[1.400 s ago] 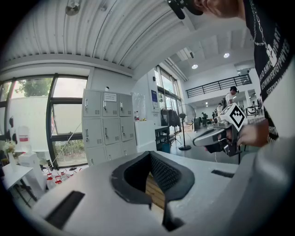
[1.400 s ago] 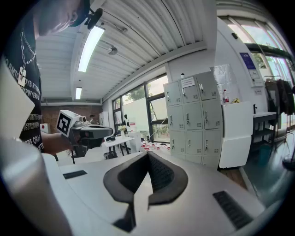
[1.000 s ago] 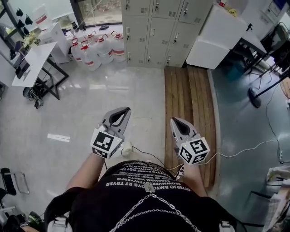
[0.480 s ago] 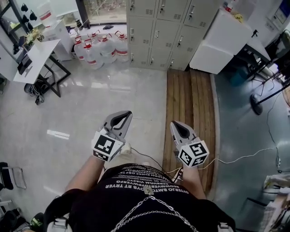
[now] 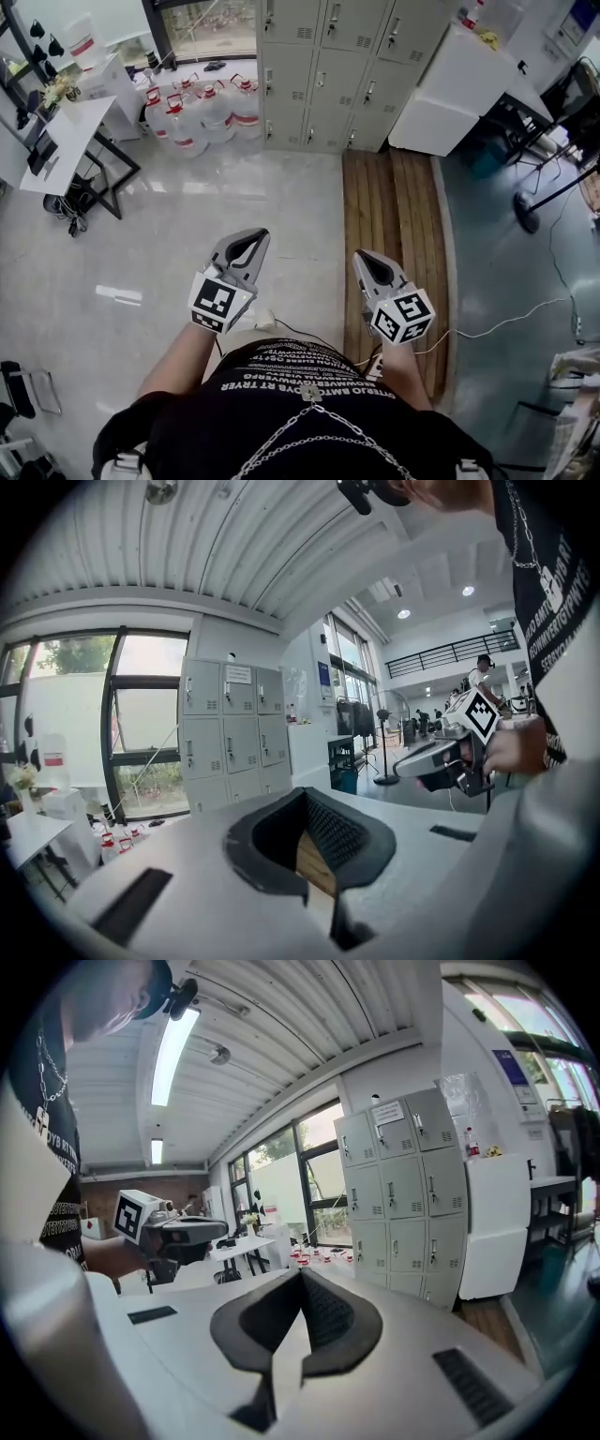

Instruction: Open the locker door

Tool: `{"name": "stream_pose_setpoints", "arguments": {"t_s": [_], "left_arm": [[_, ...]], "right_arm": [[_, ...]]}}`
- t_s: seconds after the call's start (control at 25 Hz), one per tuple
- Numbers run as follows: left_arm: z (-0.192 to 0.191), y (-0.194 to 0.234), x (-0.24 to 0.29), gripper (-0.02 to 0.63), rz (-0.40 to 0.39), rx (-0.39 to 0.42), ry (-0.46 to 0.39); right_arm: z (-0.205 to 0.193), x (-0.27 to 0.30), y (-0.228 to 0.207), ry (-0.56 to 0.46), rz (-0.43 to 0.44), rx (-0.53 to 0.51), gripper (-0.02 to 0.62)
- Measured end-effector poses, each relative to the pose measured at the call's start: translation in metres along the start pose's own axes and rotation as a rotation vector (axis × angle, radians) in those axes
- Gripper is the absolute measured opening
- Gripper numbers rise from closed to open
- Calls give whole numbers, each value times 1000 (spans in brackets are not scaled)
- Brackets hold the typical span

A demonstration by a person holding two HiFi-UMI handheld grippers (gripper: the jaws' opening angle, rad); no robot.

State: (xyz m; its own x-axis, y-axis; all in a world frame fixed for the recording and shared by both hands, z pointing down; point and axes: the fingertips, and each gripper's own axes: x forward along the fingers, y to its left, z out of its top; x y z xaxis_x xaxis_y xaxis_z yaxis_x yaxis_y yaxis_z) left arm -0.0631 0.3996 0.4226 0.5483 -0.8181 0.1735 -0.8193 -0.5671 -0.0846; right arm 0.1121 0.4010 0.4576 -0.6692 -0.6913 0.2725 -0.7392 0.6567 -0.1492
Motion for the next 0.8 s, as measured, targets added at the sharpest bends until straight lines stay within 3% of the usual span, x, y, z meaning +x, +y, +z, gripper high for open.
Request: {"name": "stream_pose_setpoints", "arguments": {"t_s": [0.28,0.52,0.8], "left_arm": [[-9,44,5,5,-55,57,0],[-23,83,12,5,-63,6,18],[-34,84,41,5,-110,-22,36]], "right_arm": [[23,48,19,-9,-37,-40,-3],[35,69,17,-6,-77,-65,-3],[27,76,-15,-3,-135,-16,-3]]}}
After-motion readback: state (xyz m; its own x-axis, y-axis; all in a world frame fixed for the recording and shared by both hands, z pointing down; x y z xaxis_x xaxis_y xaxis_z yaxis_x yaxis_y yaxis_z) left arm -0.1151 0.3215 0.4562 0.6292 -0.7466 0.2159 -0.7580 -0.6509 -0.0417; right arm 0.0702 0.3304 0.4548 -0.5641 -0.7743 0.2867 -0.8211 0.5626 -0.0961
